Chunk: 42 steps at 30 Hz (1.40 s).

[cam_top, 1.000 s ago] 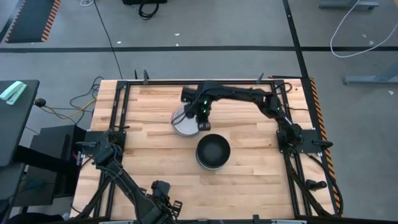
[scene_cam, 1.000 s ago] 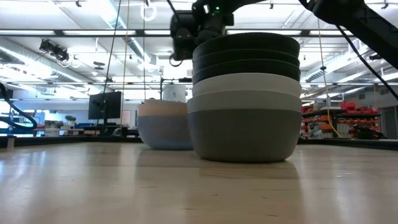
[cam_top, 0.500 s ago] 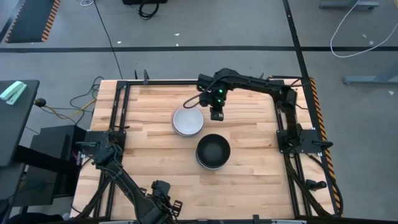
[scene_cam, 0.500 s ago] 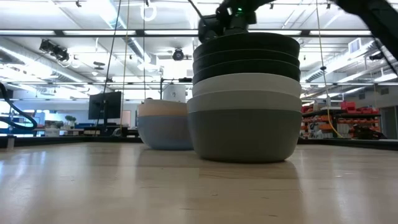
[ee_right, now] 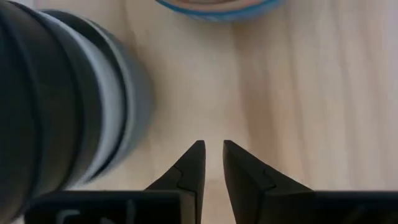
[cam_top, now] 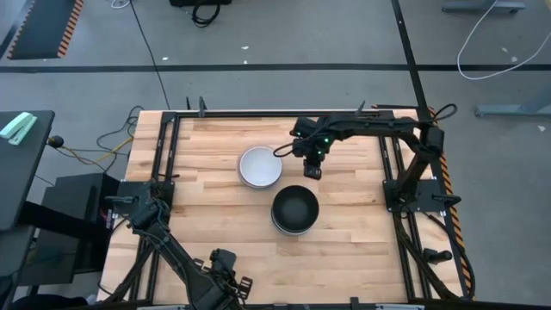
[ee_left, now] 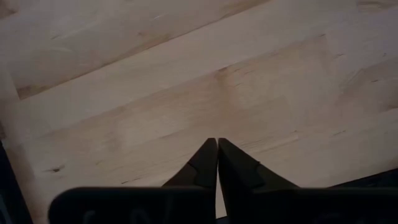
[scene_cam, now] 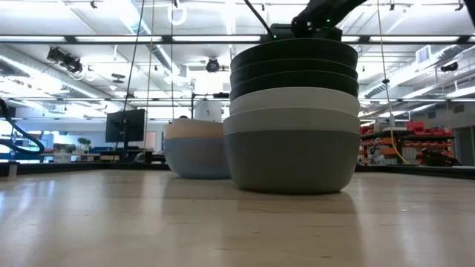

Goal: Nest bowls inside each other
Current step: Adjust the bottom stacked bowls

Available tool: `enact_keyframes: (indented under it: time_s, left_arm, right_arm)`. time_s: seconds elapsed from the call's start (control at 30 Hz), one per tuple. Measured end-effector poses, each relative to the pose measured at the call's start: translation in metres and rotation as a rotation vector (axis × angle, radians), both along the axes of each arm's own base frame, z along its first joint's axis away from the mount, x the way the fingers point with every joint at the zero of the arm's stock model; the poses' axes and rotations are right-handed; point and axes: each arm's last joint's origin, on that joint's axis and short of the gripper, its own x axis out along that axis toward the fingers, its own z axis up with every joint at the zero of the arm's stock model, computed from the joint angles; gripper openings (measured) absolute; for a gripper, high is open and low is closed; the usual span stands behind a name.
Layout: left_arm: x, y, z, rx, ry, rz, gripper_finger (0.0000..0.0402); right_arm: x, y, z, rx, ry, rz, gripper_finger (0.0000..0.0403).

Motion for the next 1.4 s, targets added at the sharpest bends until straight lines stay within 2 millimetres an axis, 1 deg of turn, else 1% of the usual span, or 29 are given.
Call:
enact_keyframes:
  time_s: [0.17, 0.27, 0.37, 0.53, 0.83, 1.03, 1.17, 1.27, 1.4]
  left_arm:
    - [0.0, 0.0, 0.0, -0.001, 0.0, 0.001, 0.0026]
    - [0.001, -0.001, 0.0, -0.007, -0.006, 0.001, 0.0021]
    - [0.001, -0.001, 0.0, -0.009, -0.008, 0.001, 0.0014]
    - [0.001, -0.001, 0.0, -0.009, -0.008, 0.001, 0.0012]
    - [0.001, -0.001, 0.0, -0.009, -0.008, 0.001, 0.0028]
    - [0.001, -0.001, 0.0, -0.009, -0.007, 0.001, 0.0018]
    - [0.0, -0.001, 0.0, -0.008, -0.007, 0.0, 0.001]
    - [0.0, -0.001, 0.0, -0.008, -0.007, 0.0, 0.001]
    - [0.0, -0.001, 0.0, -0.008, -0.007, -0.001, 0.0021]
  right_arm:
    - [-0.004, 0.014, -0.016, 0.048, 0.024, 0.013, 0.0037]
    - [-0.004, 0.023, -0.024, 0.055, 0.035, 0.022, 0.0019]
    - [-0.002, 0.035, -0.028, 0.06, 0.033, 0.033, 0.0006]
    - [0.006, 0.056, -0.028, 0.065, 0.007, 0.059, 0.0011]
    - [0.018, 0.09, -0.025, 0.095, -0.063, 0.074, 0.0004]
    - [0.023, 0.11, -0.025, 0.114, -0.091, 0.096, 0.0006]
    - [0.027, 0.12, -0.029, 0.125, -0.105, 0.114, 0.0003]
    - [0.03, 0.124, -0.033, 0.131, -0.099, 0.11, 0.0007]
    - [0.034, 0.128, -0.032, 0.131, -0.126, 0.116, 0.0008]
